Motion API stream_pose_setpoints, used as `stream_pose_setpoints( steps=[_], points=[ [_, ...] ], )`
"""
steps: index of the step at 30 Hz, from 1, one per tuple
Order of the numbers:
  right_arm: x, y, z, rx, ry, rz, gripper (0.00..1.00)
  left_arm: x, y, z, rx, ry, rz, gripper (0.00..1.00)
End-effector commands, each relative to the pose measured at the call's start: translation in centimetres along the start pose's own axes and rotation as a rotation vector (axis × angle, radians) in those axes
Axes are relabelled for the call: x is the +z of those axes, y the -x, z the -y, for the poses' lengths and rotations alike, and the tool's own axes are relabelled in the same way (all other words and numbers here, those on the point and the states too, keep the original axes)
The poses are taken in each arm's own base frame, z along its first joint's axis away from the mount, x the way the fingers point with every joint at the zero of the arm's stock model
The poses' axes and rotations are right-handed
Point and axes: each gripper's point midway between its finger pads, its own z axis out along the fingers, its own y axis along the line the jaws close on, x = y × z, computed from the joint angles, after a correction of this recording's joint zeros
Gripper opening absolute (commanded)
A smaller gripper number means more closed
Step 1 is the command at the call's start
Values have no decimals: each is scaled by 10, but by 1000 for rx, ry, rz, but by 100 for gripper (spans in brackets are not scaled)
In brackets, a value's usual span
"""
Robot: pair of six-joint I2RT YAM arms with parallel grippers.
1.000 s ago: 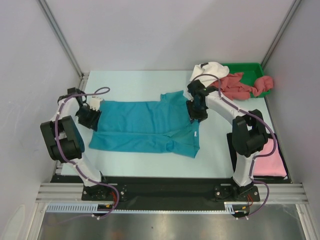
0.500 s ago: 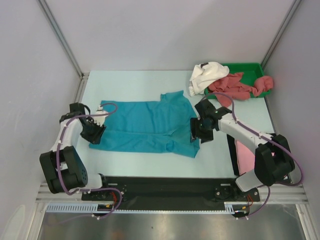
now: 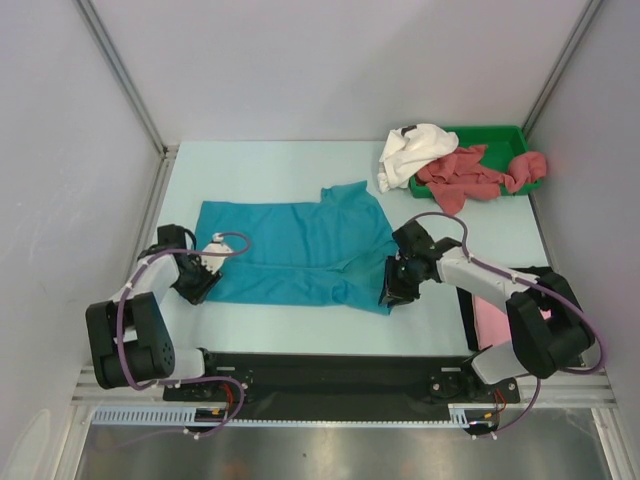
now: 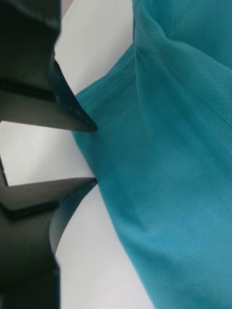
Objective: Fold and stack the t-shirts
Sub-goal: Fold the tshirt
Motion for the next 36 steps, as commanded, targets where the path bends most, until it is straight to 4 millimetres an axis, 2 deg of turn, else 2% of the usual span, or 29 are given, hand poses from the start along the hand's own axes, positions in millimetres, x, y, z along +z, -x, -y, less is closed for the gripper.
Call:
stream_pose_setpoints(
  steps=[1,2,3,4,5,7,9,12,18,19,20,21,22,23,25,26,27,28,29,30,31,33,36],
  points=[
    [8,11,-15,17,89,25,23,5,10,-17,39,88,46,46],
    [12,6,-8,24,75,6,15,5,11,-22,39,112,57,34],
    [14,5,-4,27,63,0,2,7,9,-20,39,112,55,28],
    [13,3,5,35,36,-11,0,7,9,-18,35,109,54,22],
    [10,3,9,36,24,-6,0,8,8,-17,36,101,52,11],
    [4,3,21,40,-7,-3,0,10,3,-13,38,91,37,0],
    [-7,11,28,53,-16,29,0,10,-2,-12,52,95,17,0],
    [-15,8,36,32,-48,8,0,6,-4,-14,59,97,5,0],
    [-12,-1,52,8,-117,-31,1,0,-6,3,62,11,4,0],
    [-12,-1,53,9,-122,-33,5,0,-8,10,60,-14,-2,0],
    [-16,5,45,10,-89,-9,20,0,-10,19,57,-52,0,10],
    [-19,8,41,10,-77,4,27,0,-10,23,49,-67,2,23],
    [-21,10,37,18,-67,12,37,-3,-8,22,44,-68,4,30],
    [-25,12,34,20,-56,23,40,-7,-11,26,25,-87,-10,42],
    [-34,13,29,39,-42,43,50,-19,-7,20,-2,-87,14,47],
    [-35,11,29,48,-41,44,52,-25,-9,26,-15,-119,12,49],
    [-35,5,31,61,-40,40,54,-31,-8,25,-26,-128,26,50],
    [-33,2,32,69,-34,37,56,-42,4,19,-40,-132,87,52],
    [-31,0,33,92,-36,39,57,-50,-2,20,-77,-163,96,54],
    [-29,-1,35,102,-37,44,57,-56,0,17,-101,-168,119,55],
    [-24,-2,38,112,-39,49,57,-61,10,9,-134,-177,170,56],
    [-19,-1,37,135,-26,54,58,-62,12,-1,-256,-174,192,56],
    [-10,-1,33,143,4,58,58,-49,16,-7,-426,-200,171,56]
  ],
)
